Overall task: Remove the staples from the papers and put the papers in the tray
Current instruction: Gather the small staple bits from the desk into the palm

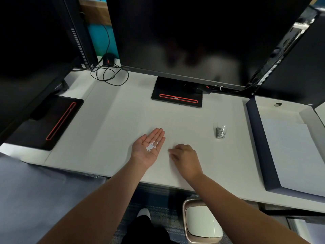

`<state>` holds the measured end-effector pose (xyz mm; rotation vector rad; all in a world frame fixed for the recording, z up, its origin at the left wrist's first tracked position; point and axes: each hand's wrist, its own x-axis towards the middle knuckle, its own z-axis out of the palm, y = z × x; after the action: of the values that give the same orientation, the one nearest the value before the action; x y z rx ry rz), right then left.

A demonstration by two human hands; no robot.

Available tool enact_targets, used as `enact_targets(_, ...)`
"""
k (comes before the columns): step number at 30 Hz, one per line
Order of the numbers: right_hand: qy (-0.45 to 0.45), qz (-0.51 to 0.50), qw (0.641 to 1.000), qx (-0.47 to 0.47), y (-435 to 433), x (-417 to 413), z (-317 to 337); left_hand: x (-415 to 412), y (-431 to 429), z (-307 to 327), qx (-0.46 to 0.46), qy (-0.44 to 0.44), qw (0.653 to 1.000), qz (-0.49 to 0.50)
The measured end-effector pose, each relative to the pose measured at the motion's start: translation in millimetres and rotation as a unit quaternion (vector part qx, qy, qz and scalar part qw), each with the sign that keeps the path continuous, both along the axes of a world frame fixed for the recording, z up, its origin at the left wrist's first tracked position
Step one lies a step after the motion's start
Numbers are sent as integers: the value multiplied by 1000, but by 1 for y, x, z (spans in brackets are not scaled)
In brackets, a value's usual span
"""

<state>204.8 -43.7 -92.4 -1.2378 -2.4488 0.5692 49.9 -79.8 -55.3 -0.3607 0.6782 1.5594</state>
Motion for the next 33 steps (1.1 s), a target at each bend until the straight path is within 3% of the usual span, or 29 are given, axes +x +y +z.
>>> enact_targets(6,-22,31,999,-15,11,-11,7,2,1,0,0,-7,1000,1)
enact_targets(15,-91,45,989,104,4,-15,-7,1,1,-2,-2,-11,1000,0)
enact_targets(18,-118,18,988,96,-2,-16,-7,2,1,-1,-2,-10,1000,0)
enact_targets(22,18,-59,998,15,-7,-24,2,2,1,1,1,-9,1000,2)
enact_targets(25,78,-32,996,12,-17,-35,15,5,1,1,0,0,1000,-3)
enact_targets(33,84,-38,995,33,-15,-44,20,13,0,6,-10,24,999,-36)
